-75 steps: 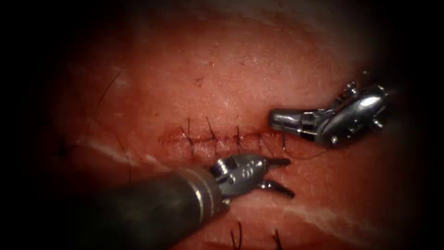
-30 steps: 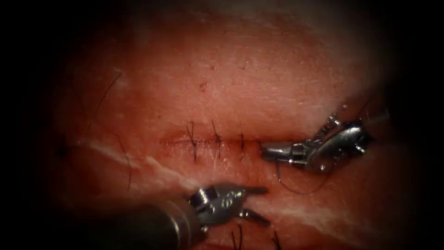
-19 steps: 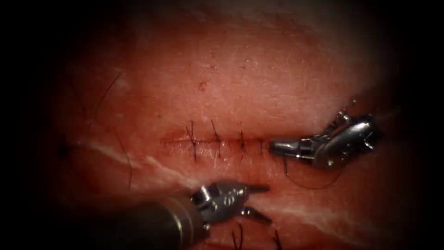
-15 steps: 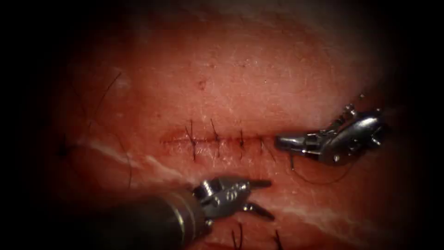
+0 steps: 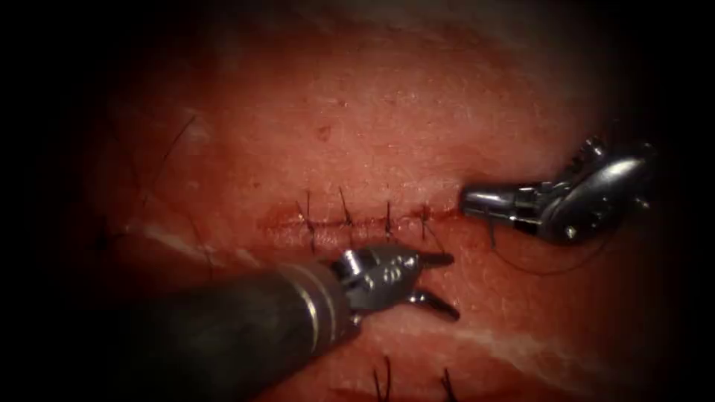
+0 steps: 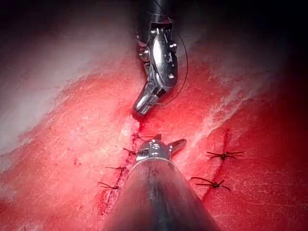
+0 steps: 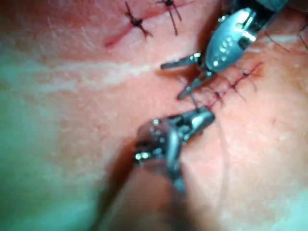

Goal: Wound Closure

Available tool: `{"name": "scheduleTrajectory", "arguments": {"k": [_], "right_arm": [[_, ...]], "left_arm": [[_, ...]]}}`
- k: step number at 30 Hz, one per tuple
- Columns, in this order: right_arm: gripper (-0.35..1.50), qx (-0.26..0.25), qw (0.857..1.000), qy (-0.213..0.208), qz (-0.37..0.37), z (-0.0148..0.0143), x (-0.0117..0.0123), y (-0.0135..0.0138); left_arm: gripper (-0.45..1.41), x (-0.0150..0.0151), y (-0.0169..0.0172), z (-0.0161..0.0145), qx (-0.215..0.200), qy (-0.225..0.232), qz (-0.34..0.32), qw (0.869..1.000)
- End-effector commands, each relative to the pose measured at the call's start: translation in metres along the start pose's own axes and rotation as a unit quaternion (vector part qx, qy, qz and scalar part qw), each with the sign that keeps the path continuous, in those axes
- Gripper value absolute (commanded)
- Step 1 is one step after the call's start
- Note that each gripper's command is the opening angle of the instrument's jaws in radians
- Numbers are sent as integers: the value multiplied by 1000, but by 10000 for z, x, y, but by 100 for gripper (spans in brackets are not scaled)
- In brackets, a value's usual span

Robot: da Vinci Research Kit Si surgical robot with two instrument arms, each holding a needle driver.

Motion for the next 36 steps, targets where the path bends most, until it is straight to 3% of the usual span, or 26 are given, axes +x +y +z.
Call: {"name": "scheduleTrajectory", "arguments": {"k": [1, 10, 27, 36], "right_arm": [[-35, 2, 1000, 1, 2, 3, -1, -9], [-35, -5, 998, -4, 60, 3, -3, 9], [-35, 2, 1000, -6, 24, 8, 4, 13], [-35, 56, 980, -32, 188, 26, -13, 22]], "left_arm": [[34, -6, 0, 14, 0, 0, 0, 1000], [34, -29, -10, 28, 5, -2, 11, 1000], [34, -37, -13, 27, 5, -3, 8, 1000], [34, -38, -12, 25, 4, -3, 8, 1000]]}}
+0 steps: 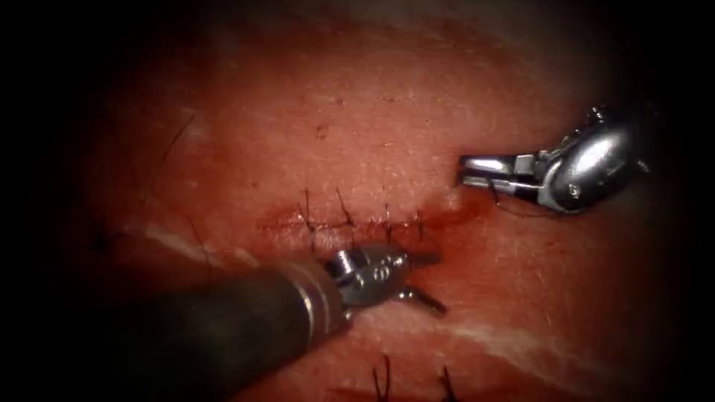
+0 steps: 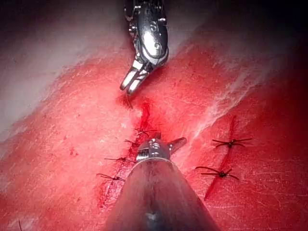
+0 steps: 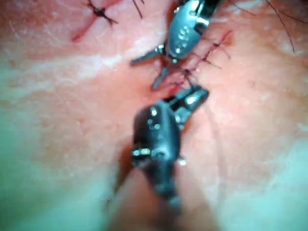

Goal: Wound Closure

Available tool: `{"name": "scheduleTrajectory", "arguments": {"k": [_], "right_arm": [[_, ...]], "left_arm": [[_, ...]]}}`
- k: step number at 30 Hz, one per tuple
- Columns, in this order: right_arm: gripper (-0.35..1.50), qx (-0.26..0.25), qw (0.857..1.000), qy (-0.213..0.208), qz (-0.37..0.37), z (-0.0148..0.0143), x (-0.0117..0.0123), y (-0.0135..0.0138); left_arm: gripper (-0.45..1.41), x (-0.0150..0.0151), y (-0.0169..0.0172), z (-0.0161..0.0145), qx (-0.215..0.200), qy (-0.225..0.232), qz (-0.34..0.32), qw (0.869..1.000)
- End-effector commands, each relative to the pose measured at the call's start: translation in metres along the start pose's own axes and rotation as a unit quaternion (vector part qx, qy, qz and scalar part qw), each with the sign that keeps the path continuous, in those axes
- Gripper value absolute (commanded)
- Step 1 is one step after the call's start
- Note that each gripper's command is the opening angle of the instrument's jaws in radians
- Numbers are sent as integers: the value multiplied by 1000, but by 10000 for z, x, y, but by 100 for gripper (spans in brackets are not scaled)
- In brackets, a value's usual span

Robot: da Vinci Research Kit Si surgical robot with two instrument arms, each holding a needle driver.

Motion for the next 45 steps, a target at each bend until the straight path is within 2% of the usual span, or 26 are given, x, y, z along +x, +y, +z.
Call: {"name": "scheduleTrajectory", "arguments": {"k": [1, 4, 11, 19, 23, 28, 31, 32, 35, 36, 45], "right_arm": [[-35, 12, 1000, -2, 19, 5, -7, -6], [-35, 31, 998, 14, 48, 6, -8, 2], [-35, 89, 989, 7, 119, 13, -12, 16], [-35, 127, 978, -2, 167, 27, -20, 7], [-35, 147, 967, 4, 207, 29, -21, 5], [-35, 154, 957, -8, 248, 28, -21, 4], [-35, 154, 941, -16, 301, 26, -22, 4], [-35, 153, 928, -22, 338, 25, -22, 3], [-35, 161, 910, -27, 381, 26, -23, 1], [-35, 165, 899, -30, 405, 26, -23, -2], [-35, 175, 871, -54, 456, 25, -26, -19]], "left_arm": [[34, -4, 2, 10, -2, 0, 0, 1000], [34, -4, 2, 10, -2, 0, 0, 1000], [34, -4, 2, 10, -2, 0, 0, 1000], [34, -5, 0, 9, -2, 2, 0, 1000], [34, -6, -1, 8, -3, 0, 0, 1000], [34, -6, -2, 8, -3, 0, 0, 1000], [34, -7, -3, 7, -3, 0, 0, 1000], [34, -7, -3, 7, -3, 0, 0, 1000], [34, -7, -3, 7, -3, 0, 0, 1000], [34, -7, -3, 6, -4, 0, 0, 1000], [34, -7, -3, 5, -4, 0, 0, 1000]]}}
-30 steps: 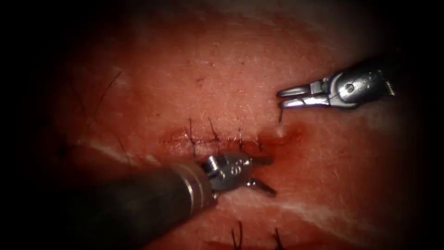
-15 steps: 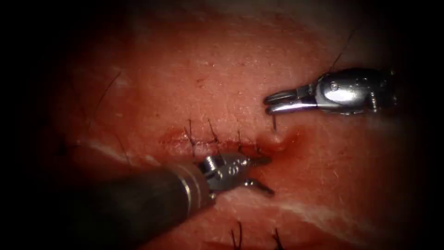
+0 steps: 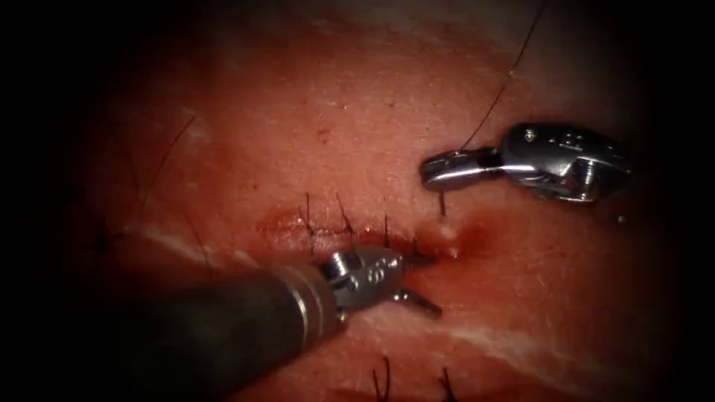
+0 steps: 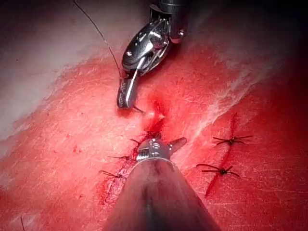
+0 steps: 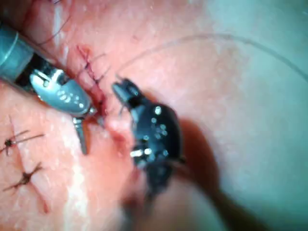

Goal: Wound Closure

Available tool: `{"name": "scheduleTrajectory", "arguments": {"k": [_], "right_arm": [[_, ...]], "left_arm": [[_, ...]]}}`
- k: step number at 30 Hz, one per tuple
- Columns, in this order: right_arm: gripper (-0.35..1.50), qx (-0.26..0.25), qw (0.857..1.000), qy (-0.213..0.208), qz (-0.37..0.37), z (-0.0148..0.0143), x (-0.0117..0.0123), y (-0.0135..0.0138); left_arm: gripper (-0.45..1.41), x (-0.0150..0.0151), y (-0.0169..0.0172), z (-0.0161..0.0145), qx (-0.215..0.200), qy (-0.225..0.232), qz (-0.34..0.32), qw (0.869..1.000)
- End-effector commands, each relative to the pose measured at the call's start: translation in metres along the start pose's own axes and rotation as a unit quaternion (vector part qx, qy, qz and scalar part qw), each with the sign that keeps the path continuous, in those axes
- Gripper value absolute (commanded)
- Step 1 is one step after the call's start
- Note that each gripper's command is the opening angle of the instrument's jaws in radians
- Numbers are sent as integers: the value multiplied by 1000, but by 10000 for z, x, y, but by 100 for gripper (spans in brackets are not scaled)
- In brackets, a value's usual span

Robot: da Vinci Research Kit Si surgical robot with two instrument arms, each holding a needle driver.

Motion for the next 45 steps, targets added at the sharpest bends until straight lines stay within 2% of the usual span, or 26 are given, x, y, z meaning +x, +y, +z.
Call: {"name": "scheduleTrajectory", "arguments": {"k": [1, 10, 17, 18, 19, 20, 21, 23, 26, 32, 35, 40, 45], "right_arm": [[-35, 3, 1000, -3, 11, 9, -14, -4], [-35, 7, 995, -24, 92, 6, -33, -15], [-35, 14, 995, -13, 98, 11, -51, -24], [9, 6, 995, -6, 98, 9, -50, -21], [64, -5, 995, 6, 98, 5, -49, -17], [79, -7, 995, 11, 102, 2, -48, -14], [86, -6, 995, 17, 94, -3, -47, -10], [86, -8, 996, 18, 87, -12, -47, -5], [103, -26, 997, 18, 70, -30, -46, 2], [104, -34, 997, 30, 62, -60, -42, 6], [99, -31, 997, 41, 58, -72, -40, 8], [98, -48, 997, 49, 47, -83, -46, 16], [96, -50, 996, 53, 44, -80, -52, 21]], "left_arm": [[34, -4, 2, 10, -2, 0, -1, 1000], [34, -4, 2, 7, 0, 0, -1, 1000], [34, -2, 3, 2, 3, 1, -2, 1000], [34, 1, 5, 1, 3, 1, 2, 1000], [34, 3, 7, 0, 3, 1, 10, 1000], [34, 4, 9, -1, 5, 1, 19, 1000], [34, 4, 11, -2, 5, 1, 25, 1000], [32, 4, 16, -4, 6, 1, 36, 999], [30, 3, 21, -8, 10, 1, 57, 998], [29, 5, 28, -9, 15, -1, 108, 994], [27, 5, 29, -11, 15, -1, 141, 990], [25, 17, 24, -20, 45, 25, 206, 977], [20, 31, 25, -24, 72, 56, 286, 954]]}}
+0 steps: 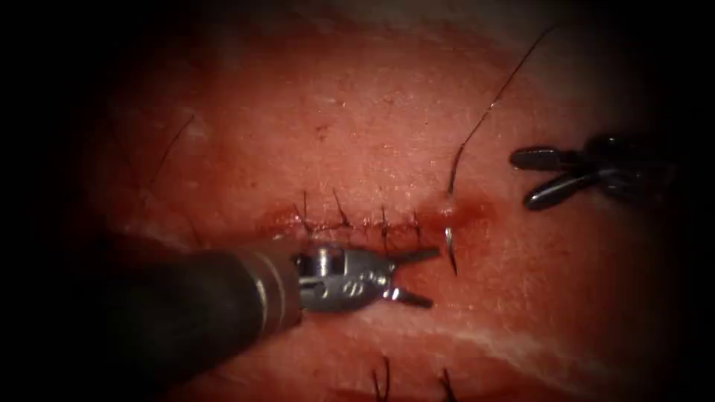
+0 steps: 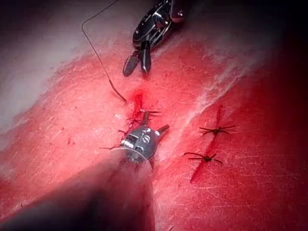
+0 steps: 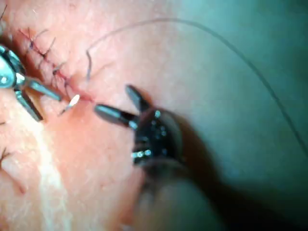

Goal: Wound Closure

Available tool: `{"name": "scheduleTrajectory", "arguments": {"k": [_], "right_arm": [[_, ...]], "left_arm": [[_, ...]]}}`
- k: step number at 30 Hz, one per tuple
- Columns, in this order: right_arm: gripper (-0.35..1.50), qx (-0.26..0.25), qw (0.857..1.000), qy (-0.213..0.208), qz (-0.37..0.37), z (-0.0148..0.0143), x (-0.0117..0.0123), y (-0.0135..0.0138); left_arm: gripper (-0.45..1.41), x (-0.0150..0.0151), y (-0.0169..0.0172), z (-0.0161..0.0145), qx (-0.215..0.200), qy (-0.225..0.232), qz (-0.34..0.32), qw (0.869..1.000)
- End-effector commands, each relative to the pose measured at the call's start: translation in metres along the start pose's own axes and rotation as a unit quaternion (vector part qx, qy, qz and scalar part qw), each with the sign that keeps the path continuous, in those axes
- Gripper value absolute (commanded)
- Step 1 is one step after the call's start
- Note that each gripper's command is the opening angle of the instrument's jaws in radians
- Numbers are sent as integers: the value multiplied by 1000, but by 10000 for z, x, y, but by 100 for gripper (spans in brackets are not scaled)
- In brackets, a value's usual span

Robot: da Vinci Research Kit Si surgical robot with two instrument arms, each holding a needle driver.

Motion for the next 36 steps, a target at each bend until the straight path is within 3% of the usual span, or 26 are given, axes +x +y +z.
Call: {"name": "scheduleTrajectory", "arguments": {"k": [1, 9, 22, 26, 30, 32, 34, 36], "right_arm": [[96, 1, 1000, -1, 1, 7, -14, 0], [94, -8, 1000, 4, -10, 15, -32, 13], [94, -11, 1000, 5, -13, 21, -39, 14], [94, -11, 1000, 8, -14, 24, -40, 13], [94, -13, 1000, 9, -15, 28, -42, 13], [94, -13, 1000, 9, -15, 29, -43, 12], [94, -13, 1000, 9, -15, 29, -42, 12], [94, -13, 1000, 9, -14, 29, -41, 12]], "left_arm": [[20, 0, 4, 10, 3, 3, 10, 1000], [20, 4, -4, 32, 27, -1, 72, 997], [25, -21, -3, 50, 19, -9, 85, 996], [10, -18, -8, 52, 19, -10, 83, 996], [7, -15, -15, 51, 30, 3, 78, 996], [-12, -14, -19, 48, 34, 8, 76, 996], [-45, -16, -22, 45, 35, 11, 76, 996], [-45, -20, -22, 41, 39, 8, 76, 996]]}}
